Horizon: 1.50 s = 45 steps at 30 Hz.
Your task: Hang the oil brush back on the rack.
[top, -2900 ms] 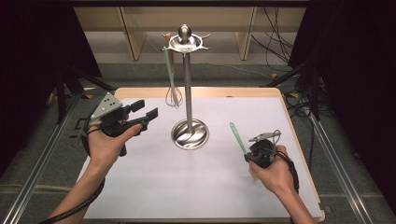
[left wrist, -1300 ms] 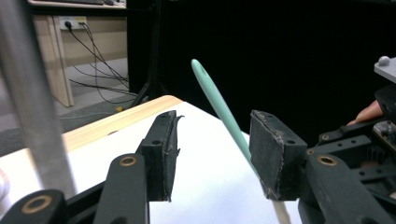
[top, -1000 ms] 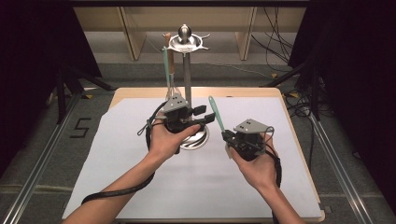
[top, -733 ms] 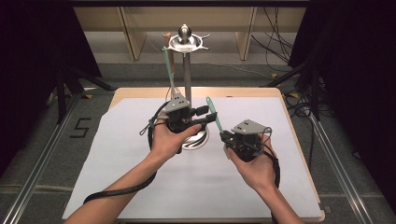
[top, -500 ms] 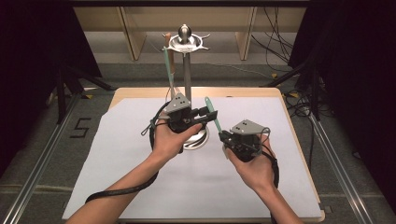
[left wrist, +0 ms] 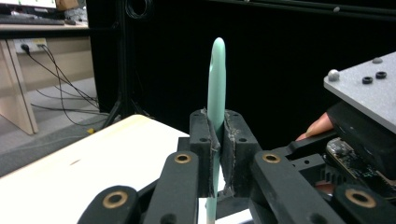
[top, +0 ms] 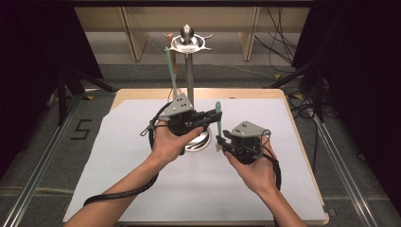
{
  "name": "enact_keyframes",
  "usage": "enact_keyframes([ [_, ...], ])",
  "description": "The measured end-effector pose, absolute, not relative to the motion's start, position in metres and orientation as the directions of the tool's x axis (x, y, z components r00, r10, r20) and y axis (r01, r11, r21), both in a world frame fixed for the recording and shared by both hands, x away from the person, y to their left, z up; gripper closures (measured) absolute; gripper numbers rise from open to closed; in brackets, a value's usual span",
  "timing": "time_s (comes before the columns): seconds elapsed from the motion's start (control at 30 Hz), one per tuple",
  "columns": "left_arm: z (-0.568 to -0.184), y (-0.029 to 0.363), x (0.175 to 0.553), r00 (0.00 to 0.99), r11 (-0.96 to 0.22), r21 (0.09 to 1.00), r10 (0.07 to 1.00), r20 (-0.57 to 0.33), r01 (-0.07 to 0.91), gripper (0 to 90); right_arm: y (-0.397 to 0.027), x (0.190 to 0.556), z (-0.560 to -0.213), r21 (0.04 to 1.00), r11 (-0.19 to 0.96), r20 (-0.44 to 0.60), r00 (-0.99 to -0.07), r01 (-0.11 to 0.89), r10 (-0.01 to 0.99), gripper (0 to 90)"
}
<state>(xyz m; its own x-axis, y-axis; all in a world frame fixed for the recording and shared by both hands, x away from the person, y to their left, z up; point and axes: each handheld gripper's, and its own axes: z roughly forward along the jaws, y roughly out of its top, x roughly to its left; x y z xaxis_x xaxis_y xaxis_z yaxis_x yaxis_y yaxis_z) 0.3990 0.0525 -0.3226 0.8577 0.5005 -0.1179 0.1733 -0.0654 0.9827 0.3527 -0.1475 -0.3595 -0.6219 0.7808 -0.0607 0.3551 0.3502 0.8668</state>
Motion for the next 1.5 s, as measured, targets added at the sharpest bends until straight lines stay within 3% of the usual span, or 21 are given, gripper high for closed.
enact_keyframes([
  [0.13, -0.313, 0.065, 0.401, 0.871, -0.111, 0.987, 0.490, -0.049, 0.118, 83.1, -0.151, 0.348, -0.361, 0.872, 0.322, -0.040, -0.602, 0.368, 0.797, 65.9],
  [0.37, -0.302, 0.082, 0.406, 0.884, -0.125, 0.989, 0.468, -0.010, 0.078, 83.0, -0.162, 0.347, -0.364, 0.872, 0.321, -0.046, -0.589, 0.371, 0.806, 65.4],
  [0.77, -0.288, 0.112, 0.419, 0.929, -0.124, 0.990, 0.368, -0.021, 0.072, 82.8, -0.178, 0.345, -0.373, 0.869, 0.300, -0.034, -0.558, 0.393, 0.829, 64.6],
  [0.9, -0.286, 0.119, 0.424, 0.930, -0.123, 0.990, 0.367, -0.023, 0.073, 82.9, -0.185, 0.342, -0.377, 0.846, 0.303, -0.014, -0.549, 0.439, 0.835, 64.2],
  [1.5, -0.263, 0.131, 0.433, 0.933, -0.112, 0.993, 0.360, -0.005, 0.049, 83.0, -0.200, 0.338, -0.391, 0.841, 0.292, -0.017, -0.516, 0.456, 0.856, 63.8],
])
